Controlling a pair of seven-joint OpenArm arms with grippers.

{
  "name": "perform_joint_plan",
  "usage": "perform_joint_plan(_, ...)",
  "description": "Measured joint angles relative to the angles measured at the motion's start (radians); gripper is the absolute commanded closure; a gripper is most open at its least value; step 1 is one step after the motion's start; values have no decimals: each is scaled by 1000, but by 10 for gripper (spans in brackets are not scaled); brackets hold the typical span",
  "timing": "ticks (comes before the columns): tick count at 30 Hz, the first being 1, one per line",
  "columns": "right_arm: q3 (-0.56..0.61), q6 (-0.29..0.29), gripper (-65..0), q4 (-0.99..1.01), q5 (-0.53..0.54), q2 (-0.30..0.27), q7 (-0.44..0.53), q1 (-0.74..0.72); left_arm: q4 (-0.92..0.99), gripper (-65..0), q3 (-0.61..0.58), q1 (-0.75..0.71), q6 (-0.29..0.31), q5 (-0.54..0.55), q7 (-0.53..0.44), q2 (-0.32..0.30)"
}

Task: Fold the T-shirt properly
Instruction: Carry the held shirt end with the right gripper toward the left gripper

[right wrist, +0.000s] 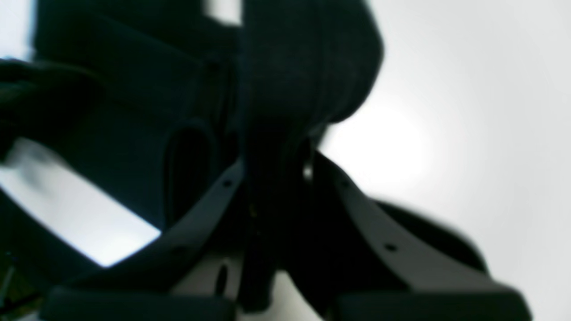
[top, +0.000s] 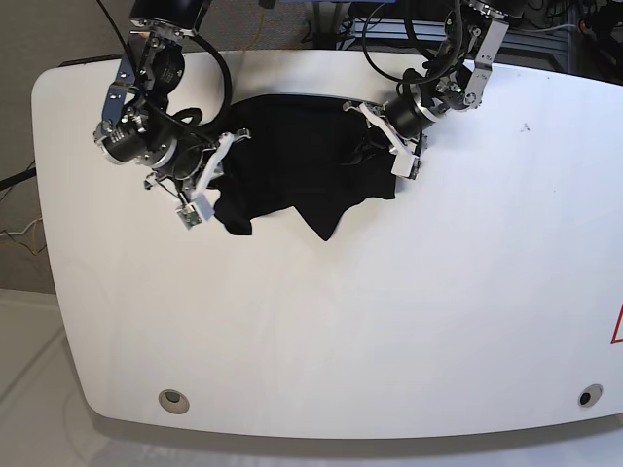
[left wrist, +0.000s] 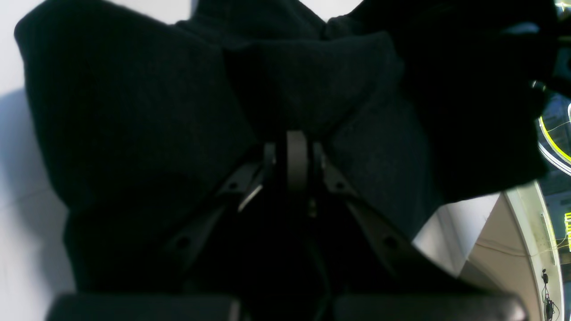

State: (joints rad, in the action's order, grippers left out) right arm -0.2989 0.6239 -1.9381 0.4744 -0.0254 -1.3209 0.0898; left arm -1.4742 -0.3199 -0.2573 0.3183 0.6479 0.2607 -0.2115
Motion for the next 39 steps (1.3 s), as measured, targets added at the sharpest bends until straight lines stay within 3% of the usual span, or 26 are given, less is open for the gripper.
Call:
perform_joint_plan(13,200,-86,0,-38,-4,27,-1,0,0,-19,0,0,0,0,0,0)
perform_joint_plan(21,220,-98,0,-39,-8,68,0,0,1,-19,0,0,0,0,-1,0)
perform_joint_plan(29,333,-98,0,-40,-4,87,0,-14,1,-19,0,0,0,0,0,-1)
perform_joint_plan(39,381,-97,0,-41,-2,129,-12,-13,1,-19,0,0,0,0,0,0)
